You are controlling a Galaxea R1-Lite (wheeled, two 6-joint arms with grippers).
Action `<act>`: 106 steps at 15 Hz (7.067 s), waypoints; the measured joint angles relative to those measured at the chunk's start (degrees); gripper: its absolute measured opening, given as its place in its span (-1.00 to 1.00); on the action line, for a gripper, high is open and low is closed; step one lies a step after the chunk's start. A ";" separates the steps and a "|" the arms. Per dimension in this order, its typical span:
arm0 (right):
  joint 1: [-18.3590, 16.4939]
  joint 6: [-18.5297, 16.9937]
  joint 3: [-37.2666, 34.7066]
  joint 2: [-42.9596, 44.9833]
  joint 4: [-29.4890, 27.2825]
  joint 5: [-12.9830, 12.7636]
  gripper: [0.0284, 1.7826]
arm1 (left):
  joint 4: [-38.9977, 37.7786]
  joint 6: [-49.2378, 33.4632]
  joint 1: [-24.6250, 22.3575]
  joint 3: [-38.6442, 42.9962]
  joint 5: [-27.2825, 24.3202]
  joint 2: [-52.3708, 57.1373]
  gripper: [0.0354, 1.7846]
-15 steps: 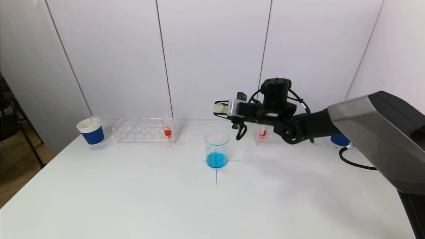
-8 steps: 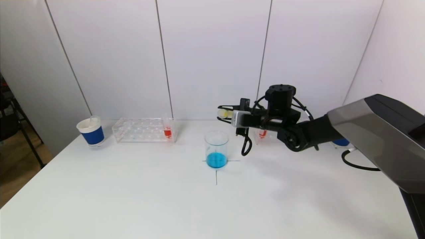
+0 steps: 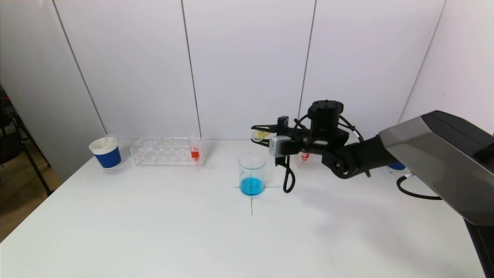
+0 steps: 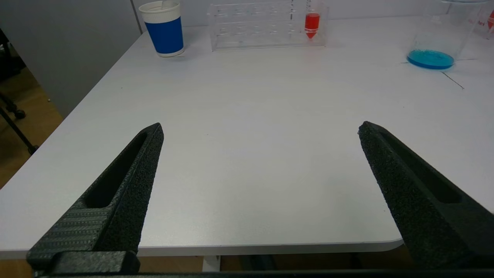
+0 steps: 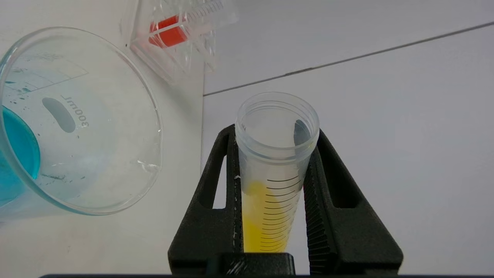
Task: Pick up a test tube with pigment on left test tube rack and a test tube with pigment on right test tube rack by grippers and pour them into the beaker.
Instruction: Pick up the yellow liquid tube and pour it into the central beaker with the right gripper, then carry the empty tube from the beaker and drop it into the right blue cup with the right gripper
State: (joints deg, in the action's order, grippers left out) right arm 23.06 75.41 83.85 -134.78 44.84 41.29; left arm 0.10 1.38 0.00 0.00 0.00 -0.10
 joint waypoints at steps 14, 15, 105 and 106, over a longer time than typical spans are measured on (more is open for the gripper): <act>0.35 9.53 1.21 -0.61 0.04 -0.20 -0.45 | 0.00 0.05 0.00 0.00 0.00 0.00 0.98; 0.46 9.95 1.27 -0.61 0.04 -0.28 -0.45 | 0.00 0.05 0.00 0.00 -0.02 0.00 0.98; -38.63 -71.89 -3.43 17.53 -14.38 -30.74 -0.45 | -0.02 0.00 0.00 0.00 0.00 0.00 0.98; -39.18 -71.89 -3.47 16.77 -13.47 -30.73 -0.45 | 0.00 0.02 0.00 0.00 0.00 0.00 0.98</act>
State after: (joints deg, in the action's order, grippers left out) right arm -16.12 3.52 80.37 -118.00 31.37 10.56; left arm 0.10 1.40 0.00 0.00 0.00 -0.10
